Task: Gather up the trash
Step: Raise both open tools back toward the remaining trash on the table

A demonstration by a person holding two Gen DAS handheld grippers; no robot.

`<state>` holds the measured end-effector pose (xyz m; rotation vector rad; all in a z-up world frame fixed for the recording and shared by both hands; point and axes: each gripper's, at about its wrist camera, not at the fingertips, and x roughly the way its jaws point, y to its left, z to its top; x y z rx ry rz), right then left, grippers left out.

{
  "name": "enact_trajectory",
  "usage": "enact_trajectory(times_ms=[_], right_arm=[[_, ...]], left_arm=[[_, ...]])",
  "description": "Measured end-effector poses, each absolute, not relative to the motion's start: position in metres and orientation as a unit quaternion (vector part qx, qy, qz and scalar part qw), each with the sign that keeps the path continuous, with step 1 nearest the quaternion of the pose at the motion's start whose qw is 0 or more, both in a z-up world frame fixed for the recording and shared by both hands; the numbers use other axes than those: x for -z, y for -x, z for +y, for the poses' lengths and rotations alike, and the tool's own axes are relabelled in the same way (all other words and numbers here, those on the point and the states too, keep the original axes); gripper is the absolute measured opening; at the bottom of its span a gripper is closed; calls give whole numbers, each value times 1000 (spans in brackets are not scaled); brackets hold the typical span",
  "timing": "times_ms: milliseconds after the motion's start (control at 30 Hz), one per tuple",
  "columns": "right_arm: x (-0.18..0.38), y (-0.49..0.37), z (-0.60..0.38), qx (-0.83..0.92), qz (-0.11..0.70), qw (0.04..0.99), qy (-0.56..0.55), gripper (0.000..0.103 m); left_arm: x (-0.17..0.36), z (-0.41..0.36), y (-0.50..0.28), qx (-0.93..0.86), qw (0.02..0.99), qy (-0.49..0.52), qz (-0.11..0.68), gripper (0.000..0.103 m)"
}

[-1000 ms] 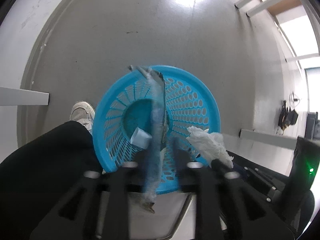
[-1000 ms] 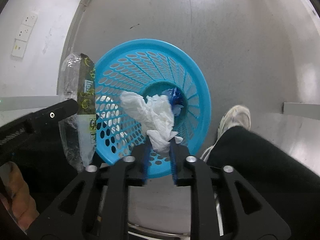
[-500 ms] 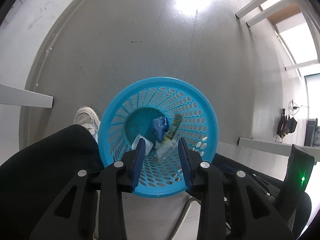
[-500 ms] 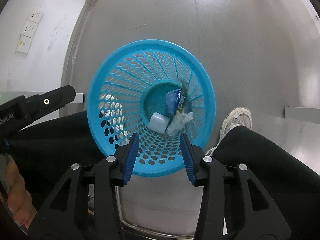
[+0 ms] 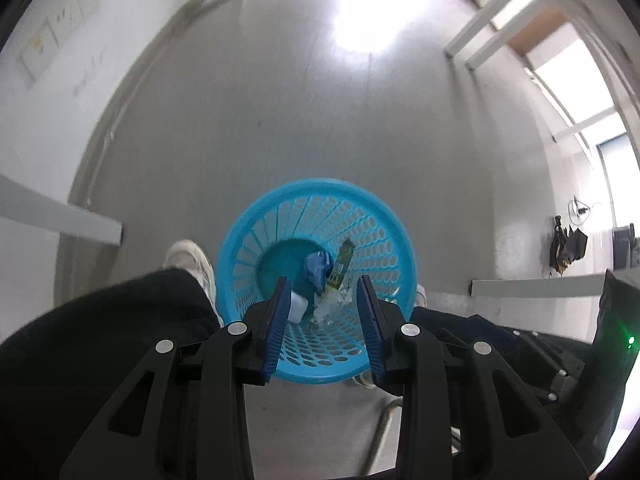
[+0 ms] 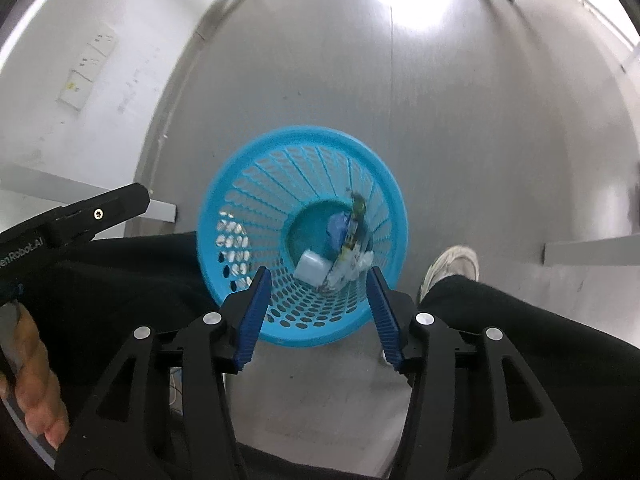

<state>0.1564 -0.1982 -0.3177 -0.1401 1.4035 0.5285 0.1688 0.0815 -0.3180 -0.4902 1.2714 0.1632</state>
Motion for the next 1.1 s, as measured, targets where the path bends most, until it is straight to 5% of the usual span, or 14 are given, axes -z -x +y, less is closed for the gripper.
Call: enact_trajectory(times_ms=[1100], right_arm=[[131,-40,-286,-305,451,834,85,65]], left_arm=[[160,34,-22,-3,893,118,434,52]])
